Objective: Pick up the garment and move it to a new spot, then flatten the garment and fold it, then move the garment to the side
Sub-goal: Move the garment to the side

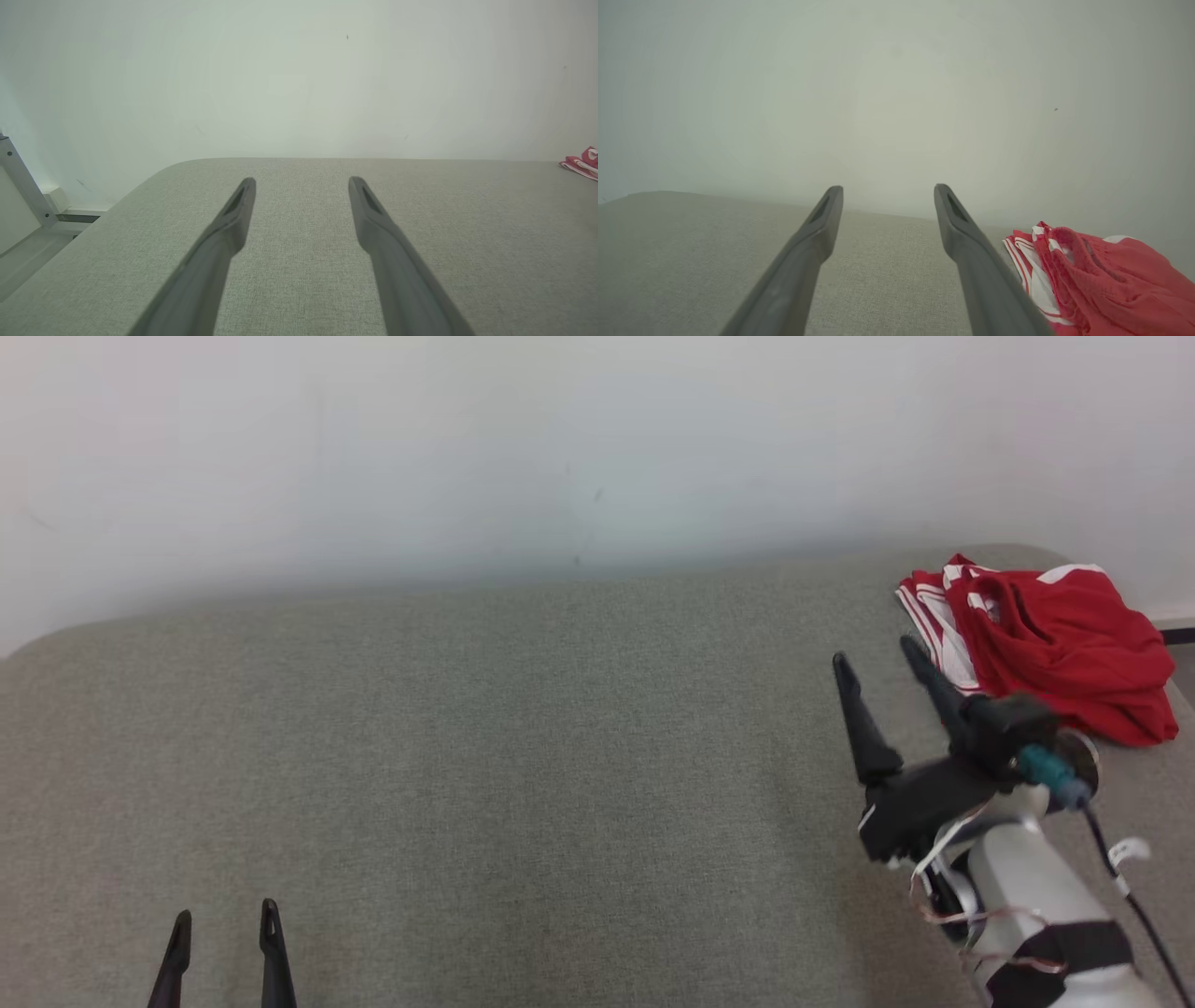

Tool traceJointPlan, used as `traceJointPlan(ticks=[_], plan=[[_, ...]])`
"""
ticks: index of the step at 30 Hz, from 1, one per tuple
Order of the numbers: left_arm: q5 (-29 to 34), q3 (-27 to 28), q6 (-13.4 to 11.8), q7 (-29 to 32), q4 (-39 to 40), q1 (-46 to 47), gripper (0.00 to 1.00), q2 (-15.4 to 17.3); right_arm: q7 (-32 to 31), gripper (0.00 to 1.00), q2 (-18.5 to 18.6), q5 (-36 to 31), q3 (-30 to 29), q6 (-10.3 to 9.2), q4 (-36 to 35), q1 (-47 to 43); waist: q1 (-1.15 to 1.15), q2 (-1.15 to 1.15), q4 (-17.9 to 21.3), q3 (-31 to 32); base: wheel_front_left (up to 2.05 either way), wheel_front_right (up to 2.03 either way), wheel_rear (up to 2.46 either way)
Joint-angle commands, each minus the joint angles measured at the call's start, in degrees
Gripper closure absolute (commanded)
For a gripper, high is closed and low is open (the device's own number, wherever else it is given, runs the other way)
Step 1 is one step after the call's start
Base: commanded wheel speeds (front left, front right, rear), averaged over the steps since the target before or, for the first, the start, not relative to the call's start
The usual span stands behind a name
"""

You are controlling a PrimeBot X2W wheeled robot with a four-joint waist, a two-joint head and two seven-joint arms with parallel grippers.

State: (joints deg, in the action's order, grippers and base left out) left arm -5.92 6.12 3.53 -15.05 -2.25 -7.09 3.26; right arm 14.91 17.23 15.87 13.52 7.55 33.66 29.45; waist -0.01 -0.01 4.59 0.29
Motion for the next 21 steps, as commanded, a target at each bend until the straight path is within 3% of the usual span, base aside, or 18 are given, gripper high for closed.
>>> traceJointPlan(ticks=[1,21], plan=[[-0.30,-0.09,-0.08,-0.15,-0.22,-0.04,0.00,-0.12,0.29,0.00,-1.05,-1.06,-0.95,-0.17,-1.77,-2.88,0.01,0.01,-0.40,0.64,0.00,0.00,0.00],[-0.98,0.40,-0.59,-0.15,-1.92,-1.26,0.00,-0.36,0.30,0.00,-10.07,-5.73,-10.25,-0.17,-19.75,-26.53,0.01,0.01,-0.48,2.56,0.00,0.00,0.00]])
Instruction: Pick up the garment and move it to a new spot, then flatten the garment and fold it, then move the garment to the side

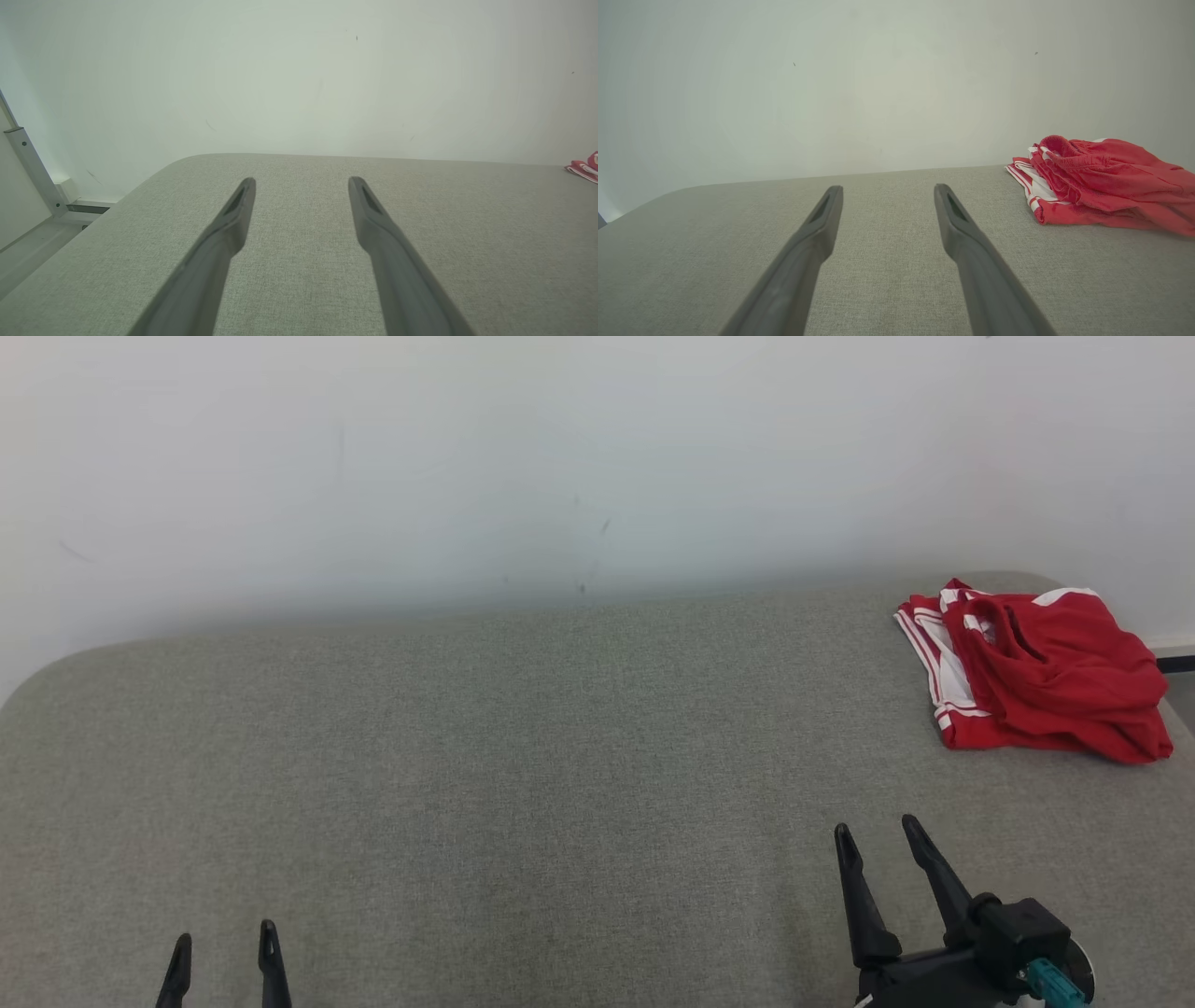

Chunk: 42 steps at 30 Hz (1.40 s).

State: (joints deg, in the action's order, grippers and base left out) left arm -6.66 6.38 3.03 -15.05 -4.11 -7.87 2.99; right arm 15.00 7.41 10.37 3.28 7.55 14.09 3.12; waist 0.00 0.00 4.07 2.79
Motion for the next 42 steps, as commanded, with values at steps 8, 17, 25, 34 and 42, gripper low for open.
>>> traceJointPlan(ticks=[8,17,25,34,42], plan=[[-0.53,1.00,0.29,-0.15,-0.80,-1.42,0.00,-0.11,0.21,0.00,-1.91,-0.18,-1.05,-0.17,-2.30,-4.22,0.00,0.00,0.00,0.88,0.00,0.00,0.00],[0.02,1.26,0.92,-0.15,-1.03,-1.82,0.00,-0.13,0.21,0.00,-1.87,-0.30,-1.74,-0.17,-2.44,-5.65,0.00,0.00,-0.14,1.31,0.00,0.00,0.00],[0.69,1.86,1.70,-0.15,-0.73,-1.95,0.00,-0.13,0.21,0.00,-1.88,-0.32,-1.69,-0.17,-2.14,-5.98,0.00,0.00,-0.25,1.23,0.00,0.00,0.00],[1.31,2.13,1.91,-0.15,-0.66,-1.99,0.00,-0.14,0.21,0.00,-1.96,-0.20,-1.71,-0.17,-1.98,-6.16,0.00,0.00,-0.40,1.16,0.00,0.00,0.00],[1.68,2.12,1.86,-0.15,-0.59,-2.10,0.00,-0.14,0.22,0.00,-1.65,0.01,-1.76,-0.17,-1.84,-5.94,0.00,0.00,-0.67,1.38,0.00,0.00,0.00]])
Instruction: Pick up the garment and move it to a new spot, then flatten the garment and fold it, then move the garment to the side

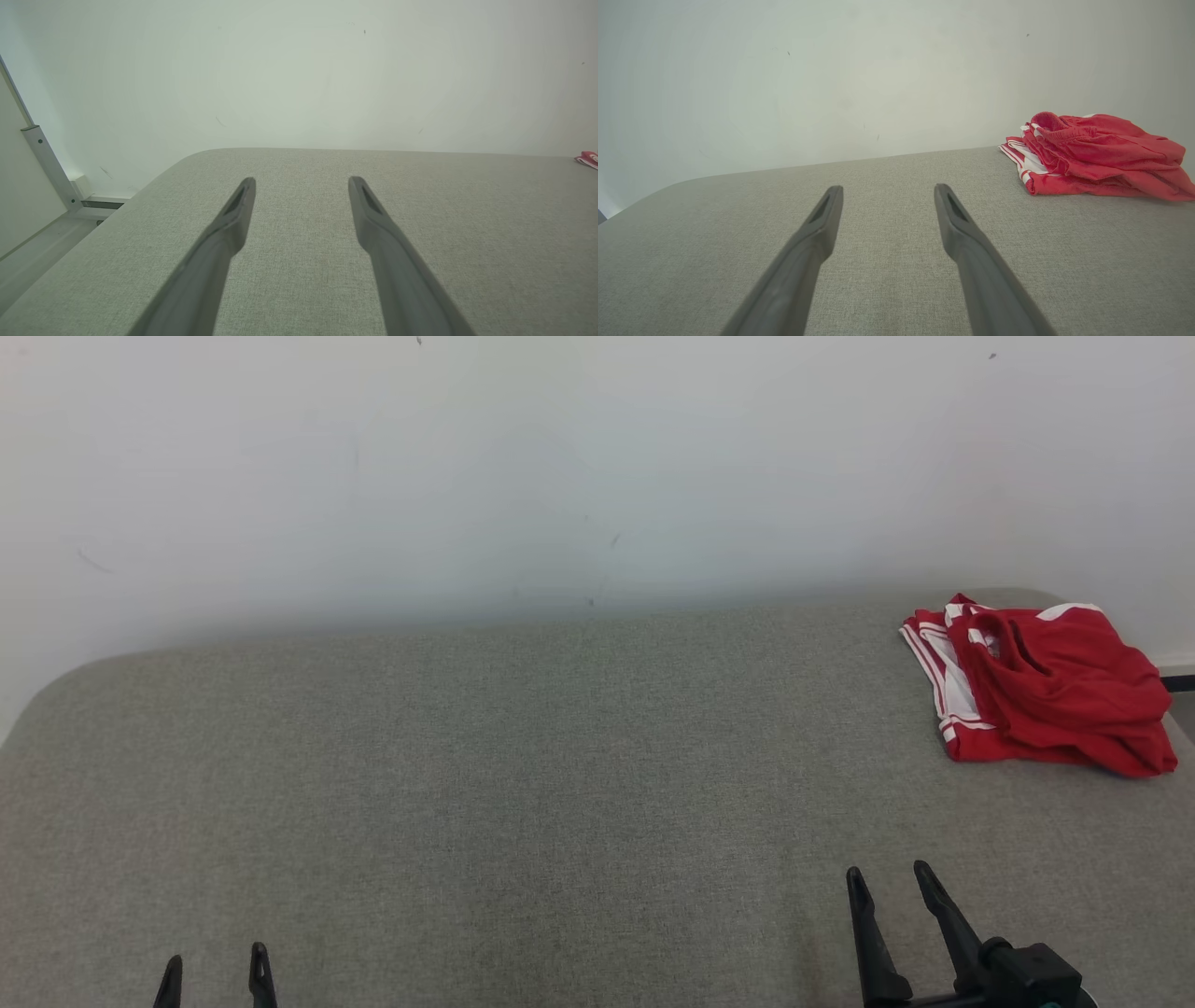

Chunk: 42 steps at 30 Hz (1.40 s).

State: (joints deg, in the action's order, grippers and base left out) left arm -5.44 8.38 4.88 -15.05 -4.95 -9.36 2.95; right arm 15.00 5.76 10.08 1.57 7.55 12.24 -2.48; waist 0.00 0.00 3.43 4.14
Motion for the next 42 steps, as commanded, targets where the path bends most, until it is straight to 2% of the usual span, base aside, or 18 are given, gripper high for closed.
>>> traceJointPlan(ticks=[1,3,4,8,23,42], plan=[[0.46,0.12,-0.03,-0.15,0.25,-0.64,0.00,-0.10,0.22,0.00,0.01,0.29,-0.01,-0.17,-0.01,-0.34,0.00,0.00,-0.04,0.07,0.00,0.00,0.00],[0.46,0.11,-0.12,-0.15,0.23,-0.72,0.00,-0.10,0.21,0.00,0.07,0.30,0.08,-0.17,0.02,-0.41,0.00,0.00,-0.06,0.15,0.00,0.00,0.00],[-0.04,-0.01,0.00,0.01,-0.10,0.02,1.00,0.00,-0.01,1.00,0.02,0.04,0.05,0.00,0.06,0.00,0.00,0.00,-0.06,0.14,0.00,0.00,0.00],[-0.74,0.04,0.02,0.42,-2.39,0.18,1.00,-0.33,-0.55,1.00,-0.11,0.54,0.02,0.00,1.98,-0.81,0.00,0.00,-0.09,0.12,0.00,0.00,0.00],[-18.98,-0.32,0.59,4.96,-3.80,3.60,1.00,-0.24,-5.03,1.00,-0.70,17.79,-1.77,-0.02,1.85,1.32,0.00,0.00,-0.52,-0.45,0.00,0.00,0.00],[-35.75,-0.78,1.13,8.99,-4.97,6.58,1.00,-0.16,-9.07,1.00,-1.26,33.70,-3.32,-0.03,1.73,3.28,0.00,0.00,-1.00,-1.09,0.00,0.00,0.00]])
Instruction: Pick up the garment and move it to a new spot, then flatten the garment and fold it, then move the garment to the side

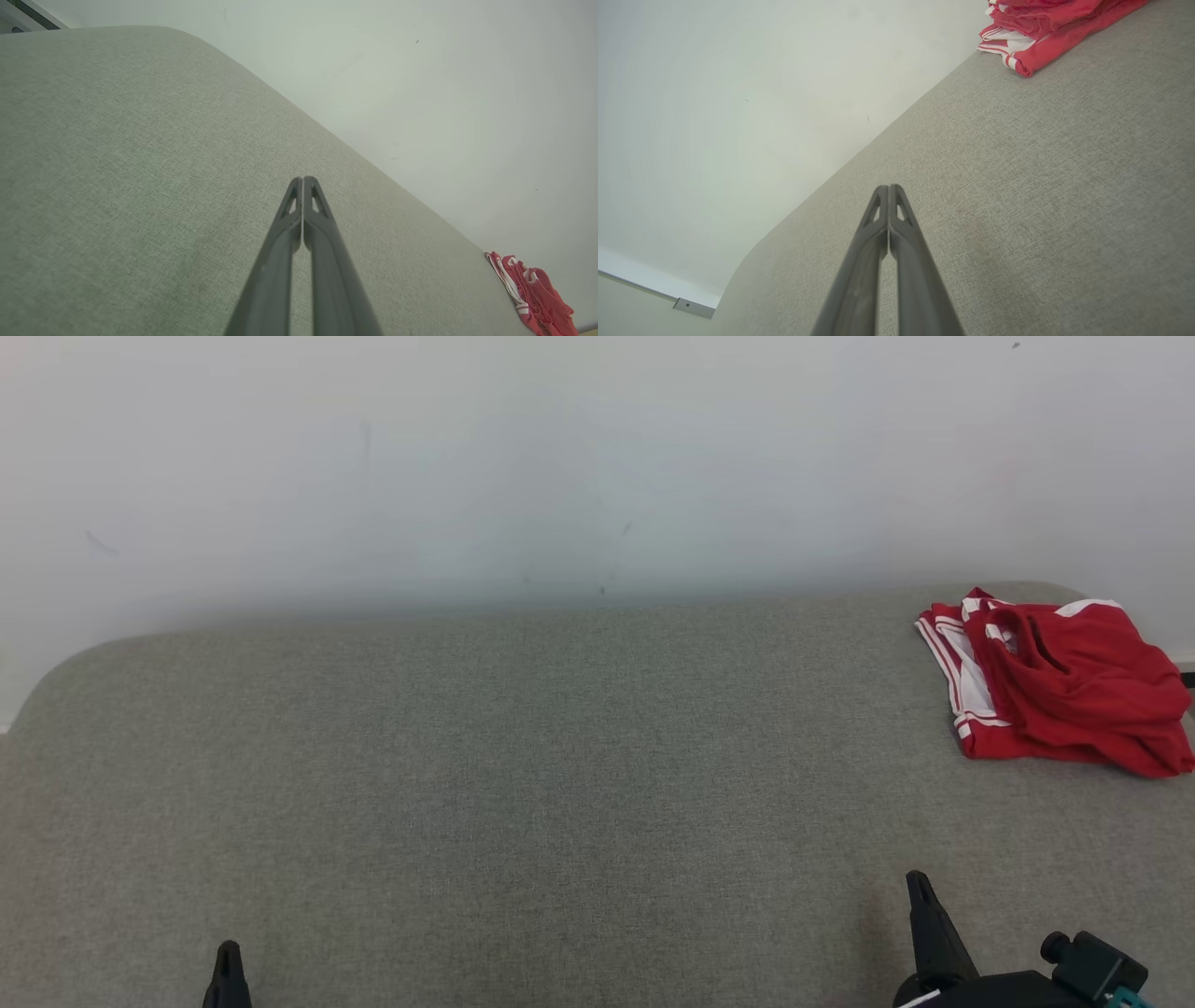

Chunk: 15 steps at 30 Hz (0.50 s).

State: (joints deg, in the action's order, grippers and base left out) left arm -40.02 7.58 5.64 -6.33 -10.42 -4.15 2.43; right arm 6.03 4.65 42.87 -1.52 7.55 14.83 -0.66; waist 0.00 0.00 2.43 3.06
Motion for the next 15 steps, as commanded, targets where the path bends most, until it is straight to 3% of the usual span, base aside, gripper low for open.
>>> traceJointPlan(ticks=[1,15], plan=[[-2.06,0.01,0.40,0.48,0.43,1.53,1.00,0.36,-0.30,1.00,-0.18,1.70,-0.31,-0.03,-0.86,1.55,0.00,0.00,-0.03,-0.04,0.00,0.00,0.00],[-12.93,-0.21,0.73,3.17,-0.42,3.56,1.00,0.41,-2.99,1.00,-0.53,12.01,-1.36,-0.05,-0.90,2.77,0.00,0.00,-0.41,-0.54,0.00,0.00,0.00]])
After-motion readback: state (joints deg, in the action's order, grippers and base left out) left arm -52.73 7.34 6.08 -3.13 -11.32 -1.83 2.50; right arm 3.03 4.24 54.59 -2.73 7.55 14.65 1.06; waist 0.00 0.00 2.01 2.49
